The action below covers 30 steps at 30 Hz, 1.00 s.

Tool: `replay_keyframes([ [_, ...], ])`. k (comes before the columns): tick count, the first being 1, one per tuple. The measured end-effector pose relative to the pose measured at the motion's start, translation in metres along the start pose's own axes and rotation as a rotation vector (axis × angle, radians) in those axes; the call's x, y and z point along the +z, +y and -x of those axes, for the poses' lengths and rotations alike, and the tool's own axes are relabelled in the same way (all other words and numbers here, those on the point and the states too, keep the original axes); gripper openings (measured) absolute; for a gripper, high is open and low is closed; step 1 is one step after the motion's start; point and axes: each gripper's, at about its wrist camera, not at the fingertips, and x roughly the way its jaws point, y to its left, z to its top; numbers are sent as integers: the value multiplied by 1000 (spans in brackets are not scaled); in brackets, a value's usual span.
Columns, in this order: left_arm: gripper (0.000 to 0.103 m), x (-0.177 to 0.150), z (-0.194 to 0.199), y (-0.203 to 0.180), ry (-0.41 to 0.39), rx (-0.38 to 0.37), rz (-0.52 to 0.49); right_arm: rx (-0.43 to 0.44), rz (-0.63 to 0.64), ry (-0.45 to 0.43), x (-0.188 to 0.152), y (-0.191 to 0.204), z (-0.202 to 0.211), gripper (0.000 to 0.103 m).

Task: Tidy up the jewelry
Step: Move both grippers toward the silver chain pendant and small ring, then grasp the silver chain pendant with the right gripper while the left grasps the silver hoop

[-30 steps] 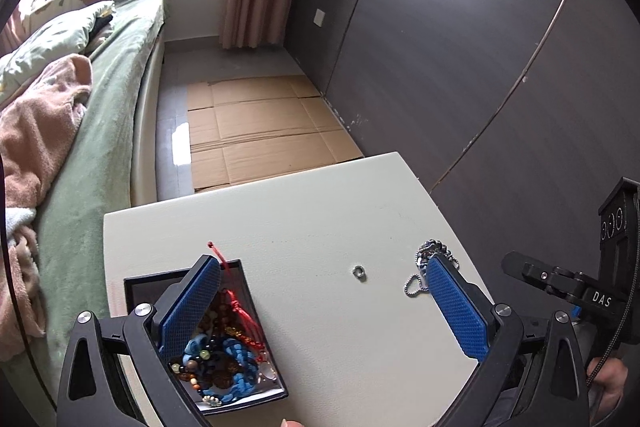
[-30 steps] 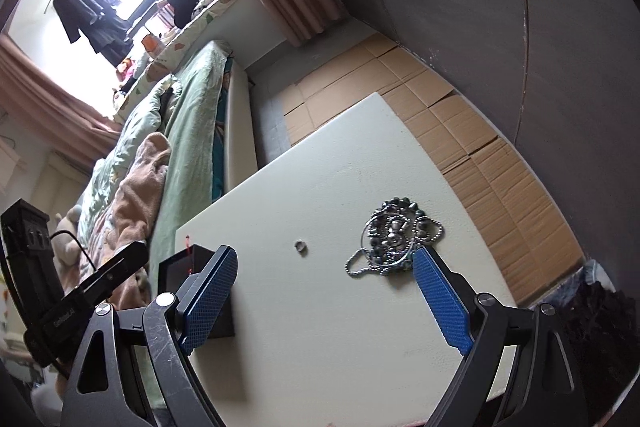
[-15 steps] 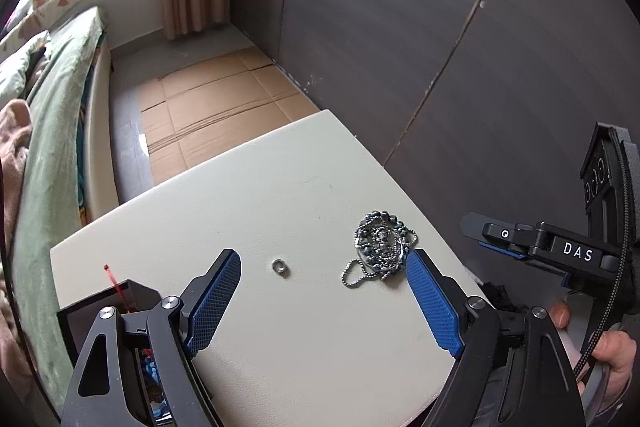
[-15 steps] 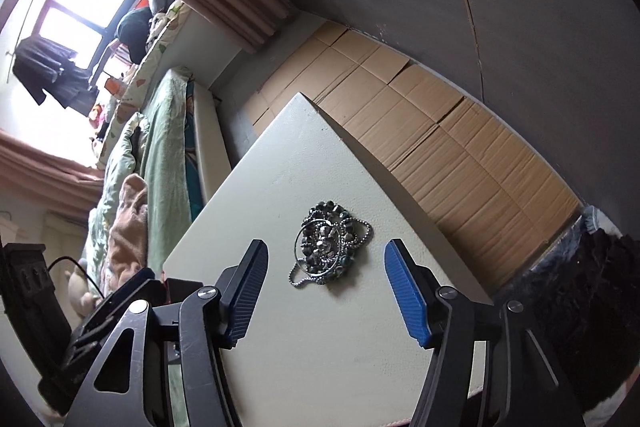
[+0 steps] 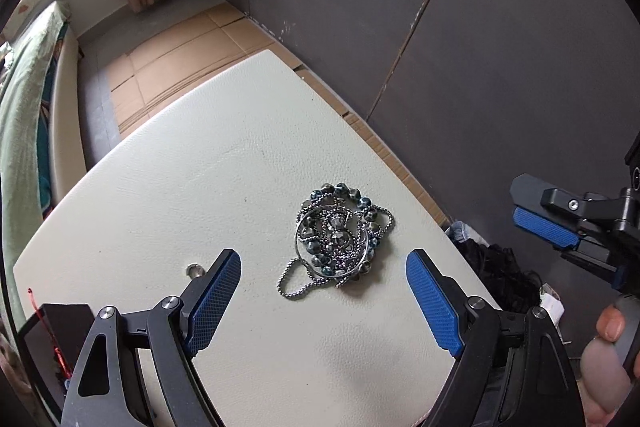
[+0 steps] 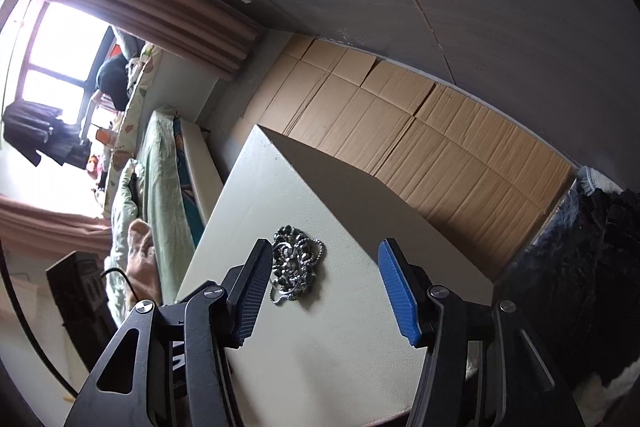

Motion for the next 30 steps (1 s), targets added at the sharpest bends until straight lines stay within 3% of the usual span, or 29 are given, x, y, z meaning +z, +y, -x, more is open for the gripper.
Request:
replay_keyframes([
  [10, 85, 6, -36, -19, 79, 64, -92, 28, -53, -6, 9, -17, 7, 56],
  [15, 85, 8, -48, -17, 94, 65, -79, 46, -54, 3, 9, -16, 5, 56],
  [19, 70, 10, -50, -18, 67, 81, -109, 39, -47, 2, 8, -17, 4, 56],
  [21, 52, 11, -47, -16, 52, 80, -106, 31, -43, 4, 8, -17, 3, 56],
  [30, 52, 3, -23, 10, 24, 8, -64, -7, 28, 21, 3, 0, -9, 56],
])
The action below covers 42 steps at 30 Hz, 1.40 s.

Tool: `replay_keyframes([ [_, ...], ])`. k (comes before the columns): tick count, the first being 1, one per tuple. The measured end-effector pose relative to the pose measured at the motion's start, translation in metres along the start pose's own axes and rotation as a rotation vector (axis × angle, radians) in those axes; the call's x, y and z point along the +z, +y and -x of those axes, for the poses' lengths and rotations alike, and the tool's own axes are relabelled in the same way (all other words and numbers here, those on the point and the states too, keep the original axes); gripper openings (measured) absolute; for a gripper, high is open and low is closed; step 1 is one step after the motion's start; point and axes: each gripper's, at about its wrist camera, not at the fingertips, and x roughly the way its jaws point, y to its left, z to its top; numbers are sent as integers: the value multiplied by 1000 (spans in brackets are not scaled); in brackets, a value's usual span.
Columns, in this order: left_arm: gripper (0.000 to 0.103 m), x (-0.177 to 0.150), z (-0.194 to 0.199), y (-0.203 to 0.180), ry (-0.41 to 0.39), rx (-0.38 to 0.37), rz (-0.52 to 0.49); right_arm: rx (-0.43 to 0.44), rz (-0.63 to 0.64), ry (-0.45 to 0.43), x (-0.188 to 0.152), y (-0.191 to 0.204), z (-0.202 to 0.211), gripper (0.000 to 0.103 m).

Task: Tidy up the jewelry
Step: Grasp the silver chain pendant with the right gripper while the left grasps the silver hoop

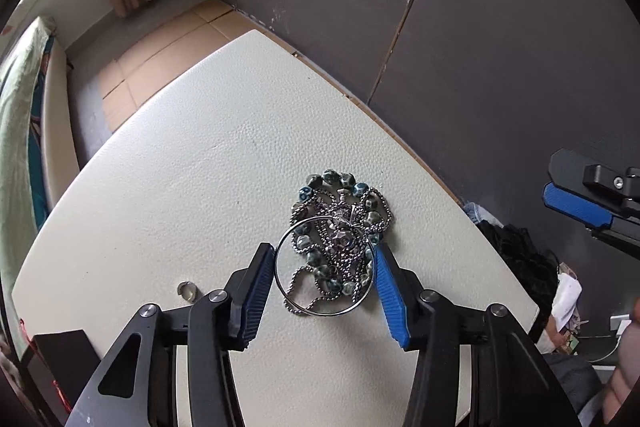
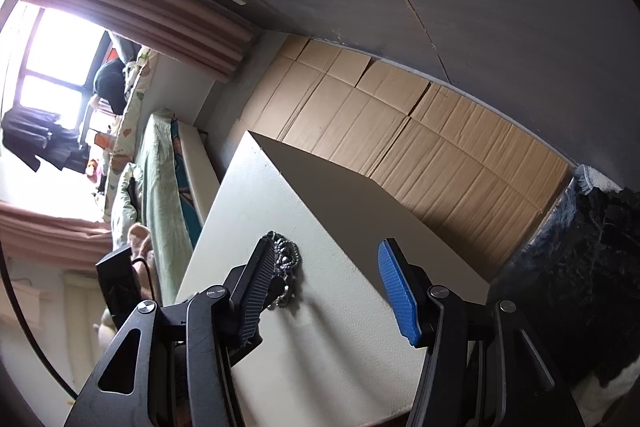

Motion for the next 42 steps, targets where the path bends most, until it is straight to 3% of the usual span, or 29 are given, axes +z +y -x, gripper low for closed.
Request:
replay_keyframes([
  [8, 52, -18, 45, 43, -96, -16, 91, -43, 96, 31, -9, 26, -19, 56],
  [16, 52, -43, 74, 89, -188, -30, 196, -42, 149, 83, -17, 43, -44, 39],
  [24, 52, -57, 93, 103, -240, -68, 236, -57, 231, 124, -29, 70, -72, 31],
  [27, 52, -62, 100, 112, -255, -77, 256, -99, 271, 118, -33, 80, -82, 29],
  [30, 52, -66, 107, 122, -268, -83, 281, -164, 292, 131, -35, 85, -95, 16],
  [32, 52, -68, 111, 131, -275, -86, 303, -208, 308, 113, -35, 86, -97, 13],
  [34, 52, -70, 114, 138, -282, -89, 323, -285, 341, 94, -37, 89, -98, 13],
  [42, 52, -74, 121, 145, -300, -107, 341, -357, 375, 93, -40, 98, -104, 15],
])
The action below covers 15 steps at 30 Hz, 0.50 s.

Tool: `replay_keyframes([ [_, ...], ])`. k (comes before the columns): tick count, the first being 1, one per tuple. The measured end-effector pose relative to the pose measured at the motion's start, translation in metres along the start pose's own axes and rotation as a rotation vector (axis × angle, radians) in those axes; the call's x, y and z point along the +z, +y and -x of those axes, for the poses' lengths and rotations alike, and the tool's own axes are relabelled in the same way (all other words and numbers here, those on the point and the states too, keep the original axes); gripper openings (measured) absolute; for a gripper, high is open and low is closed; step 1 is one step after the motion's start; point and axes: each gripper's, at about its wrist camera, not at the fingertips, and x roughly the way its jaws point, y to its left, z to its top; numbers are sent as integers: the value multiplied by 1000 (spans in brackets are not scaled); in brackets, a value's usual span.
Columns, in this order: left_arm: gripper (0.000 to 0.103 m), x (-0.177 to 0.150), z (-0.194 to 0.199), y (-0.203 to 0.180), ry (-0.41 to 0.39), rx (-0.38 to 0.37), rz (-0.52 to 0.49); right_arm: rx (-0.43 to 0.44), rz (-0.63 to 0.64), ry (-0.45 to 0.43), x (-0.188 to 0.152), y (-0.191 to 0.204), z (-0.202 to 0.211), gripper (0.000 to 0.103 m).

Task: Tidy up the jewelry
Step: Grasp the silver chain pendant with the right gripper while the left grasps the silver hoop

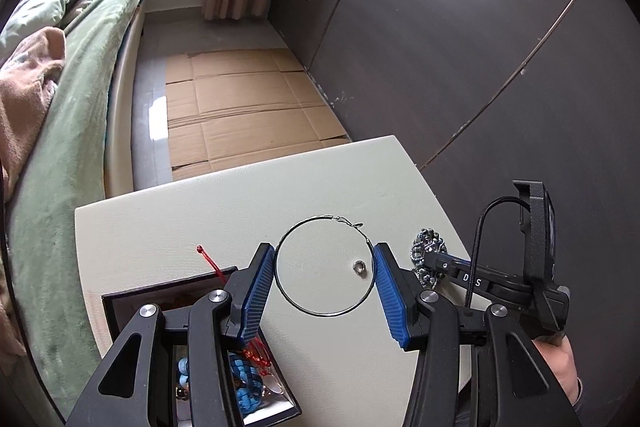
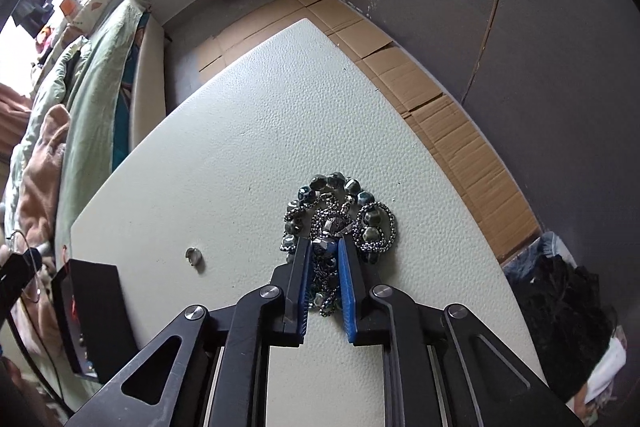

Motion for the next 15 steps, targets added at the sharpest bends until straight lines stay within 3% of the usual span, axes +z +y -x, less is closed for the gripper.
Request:
replay_keyframes([
  [4, 52, -1, 1, 0, 3, -2, -3, -49, 18, -14, 5, 8, -3, 19],
  [9, 52, 0, 6, 0, -2, 9, 0, -78, 62, -32, 2, 16, -2, 17],
  [15, 52, -5, 26, -1, -22, 35, -14, 68, -7, -36, 0, 2, 17, 16],
])
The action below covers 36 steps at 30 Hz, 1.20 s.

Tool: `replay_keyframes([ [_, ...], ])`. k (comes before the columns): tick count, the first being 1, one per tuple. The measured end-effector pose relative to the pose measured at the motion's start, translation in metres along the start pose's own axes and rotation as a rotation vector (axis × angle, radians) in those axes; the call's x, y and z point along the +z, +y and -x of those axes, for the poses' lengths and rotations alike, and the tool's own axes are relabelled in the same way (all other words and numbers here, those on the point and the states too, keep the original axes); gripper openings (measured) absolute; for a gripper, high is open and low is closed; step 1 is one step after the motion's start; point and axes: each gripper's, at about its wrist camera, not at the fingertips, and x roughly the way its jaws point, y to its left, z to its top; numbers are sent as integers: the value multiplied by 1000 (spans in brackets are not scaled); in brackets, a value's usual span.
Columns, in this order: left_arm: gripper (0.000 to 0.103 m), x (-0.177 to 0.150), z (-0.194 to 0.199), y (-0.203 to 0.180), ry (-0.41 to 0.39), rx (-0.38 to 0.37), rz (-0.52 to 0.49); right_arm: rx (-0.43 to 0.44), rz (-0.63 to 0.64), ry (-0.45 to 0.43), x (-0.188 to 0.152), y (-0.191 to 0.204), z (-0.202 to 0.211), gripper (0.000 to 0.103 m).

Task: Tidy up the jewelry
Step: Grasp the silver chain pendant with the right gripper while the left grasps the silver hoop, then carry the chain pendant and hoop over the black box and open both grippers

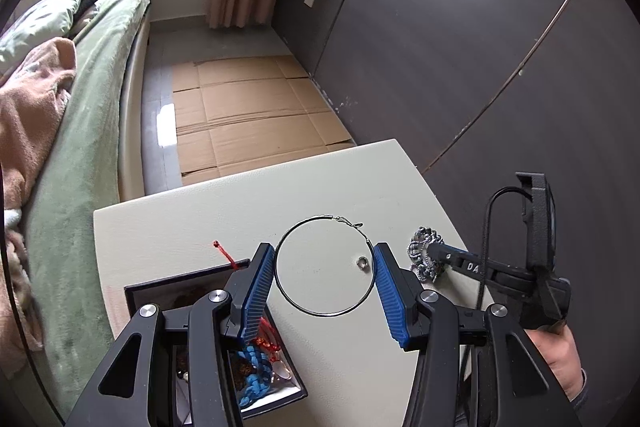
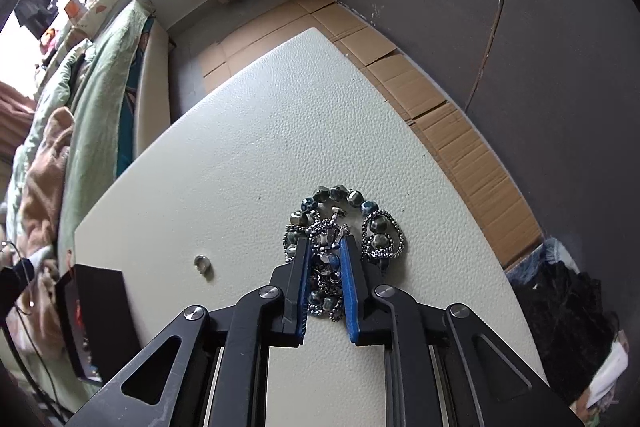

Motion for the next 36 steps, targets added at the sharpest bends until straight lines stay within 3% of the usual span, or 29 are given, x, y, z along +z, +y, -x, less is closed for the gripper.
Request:
replay_keyframes([
  [10, 52, -19, 42, 25, -52, 57, 39, 165, 60, -151, -10, 30, 66, 16],
  [19, 52, -27, 47, 62, -37, 80, 108, 187, 96, -304, 0, 59, 150, 16],
  [25, 54, -29, 41, 66, 13, 38, 123, 190, 134, -394, 8, 85, 204, 16],
  [26, 63, -29, 41, 65, 15, 32, 122, 192, 142, -408, 8, 90, 212, 16],
  [27, 82, -29, 43, 65, 12, 24, 121, 195, 151, -422, 8, 95, 220, 16],
  [29, 98, -29, 48, 65, -5, 11, 120, 203, 175, -447, 5, 108, 235, 16],
  [36, 98, -26, 68, 77, -61, 14, 156, 235, 278, -520, -5, 163, 282, 16],
])
